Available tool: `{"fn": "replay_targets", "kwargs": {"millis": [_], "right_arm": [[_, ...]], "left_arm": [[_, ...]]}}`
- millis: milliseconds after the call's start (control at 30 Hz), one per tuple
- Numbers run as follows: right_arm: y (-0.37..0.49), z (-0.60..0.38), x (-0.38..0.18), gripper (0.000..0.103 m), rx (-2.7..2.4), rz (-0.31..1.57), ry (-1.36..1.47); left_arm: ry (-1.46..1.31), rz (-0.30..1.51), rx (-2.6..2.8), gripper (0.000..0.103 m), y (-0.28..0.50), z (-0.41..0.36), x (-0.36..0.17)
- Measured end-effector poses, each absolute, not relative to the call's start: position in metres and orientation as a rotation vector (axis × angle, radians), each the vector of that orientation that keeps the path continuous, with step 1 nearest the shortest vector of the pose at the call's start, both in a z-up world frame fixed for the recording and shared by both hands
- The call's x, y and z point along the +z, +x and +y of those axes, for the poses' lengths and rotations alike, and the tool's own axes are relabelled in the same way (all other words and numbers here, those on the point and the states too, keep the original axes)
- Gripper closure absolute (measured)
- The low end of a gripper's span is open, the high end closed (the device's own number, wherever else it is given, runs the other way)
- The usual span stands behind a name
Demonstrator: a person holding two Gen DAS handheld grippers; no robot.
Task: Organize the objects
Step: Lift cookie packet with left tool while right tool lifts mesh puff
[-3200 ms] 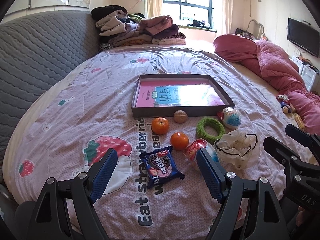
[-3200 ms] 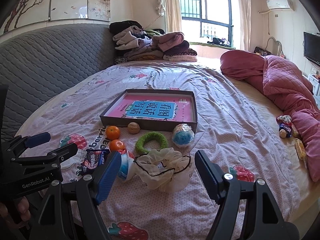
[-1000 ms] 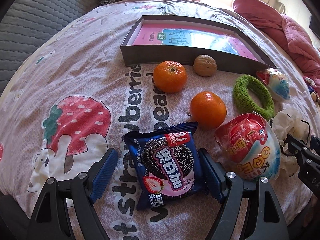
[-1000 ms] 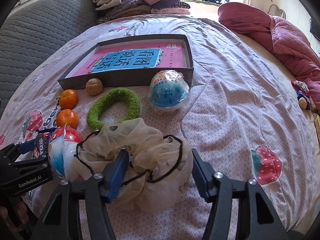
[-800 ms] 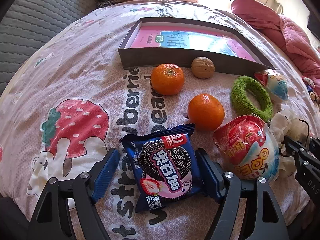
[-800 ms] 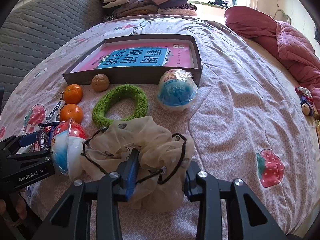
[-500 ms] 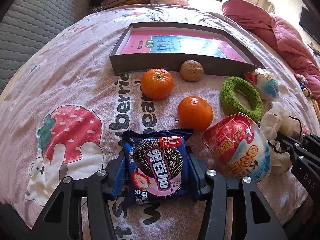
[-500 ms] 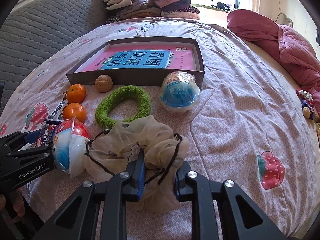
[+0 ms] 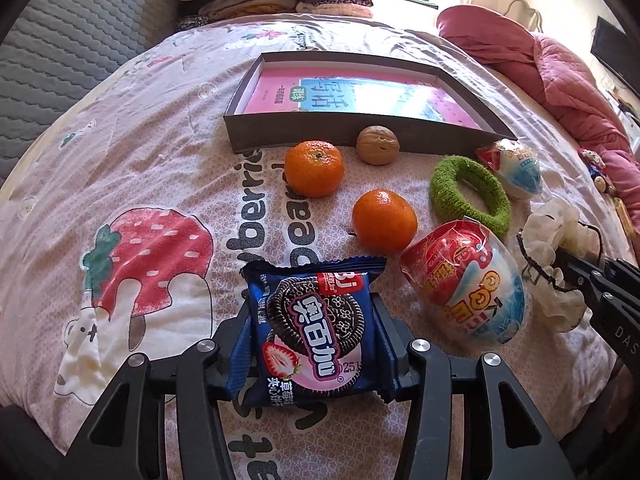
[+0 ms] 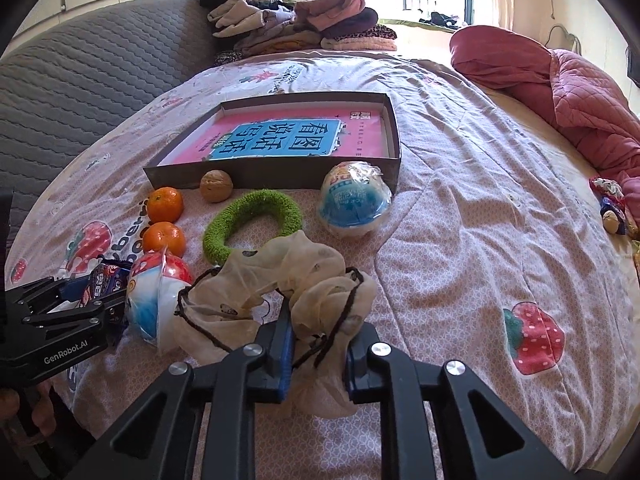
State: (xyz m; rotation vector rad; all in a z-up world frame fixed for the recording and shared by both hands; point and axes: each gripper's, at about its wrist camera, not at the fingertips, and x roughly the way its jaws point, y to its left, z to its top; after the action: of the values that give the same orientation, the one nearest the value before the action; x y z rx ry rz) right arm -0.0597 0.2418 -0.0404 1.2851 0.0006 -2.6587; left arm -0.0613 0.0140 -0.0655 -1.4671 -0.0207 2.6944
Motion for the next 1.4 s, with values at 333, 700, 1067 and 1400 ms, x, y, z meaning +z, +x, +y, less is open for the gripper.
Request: {"fn": "replay_targets", "kwargs": {"millis": [333, 700, 1067, 1400], "right_arm": [[-0.051, 0.239, -0.024, 0.083, -2.692, 0.003, 1.202], [-0.048, 0.223, 0.004, 0.083, -2.706, 0.023, 1.084], [-0.065, 0.213, 0.025, 0.083, -2.704, 0.049, 1.017], [-0.082, 0.207, 0.041, 0.083, -2.715, 0.038, 0.952]], "left_arm": [[-1.384, -0.038, 2.732, 0.05, -0.052, 0.01, -0.045], [-1.287, -0.03, 2.762, 0.05, -0.052, 0.016, -0.019], [-1.221, -0.037, 2.775, 0.05, -0.069, 0.018, 0.003], [-1.186, -0.039, 2.793, 0.05, -0.094, 0.02, 0.014]]}}
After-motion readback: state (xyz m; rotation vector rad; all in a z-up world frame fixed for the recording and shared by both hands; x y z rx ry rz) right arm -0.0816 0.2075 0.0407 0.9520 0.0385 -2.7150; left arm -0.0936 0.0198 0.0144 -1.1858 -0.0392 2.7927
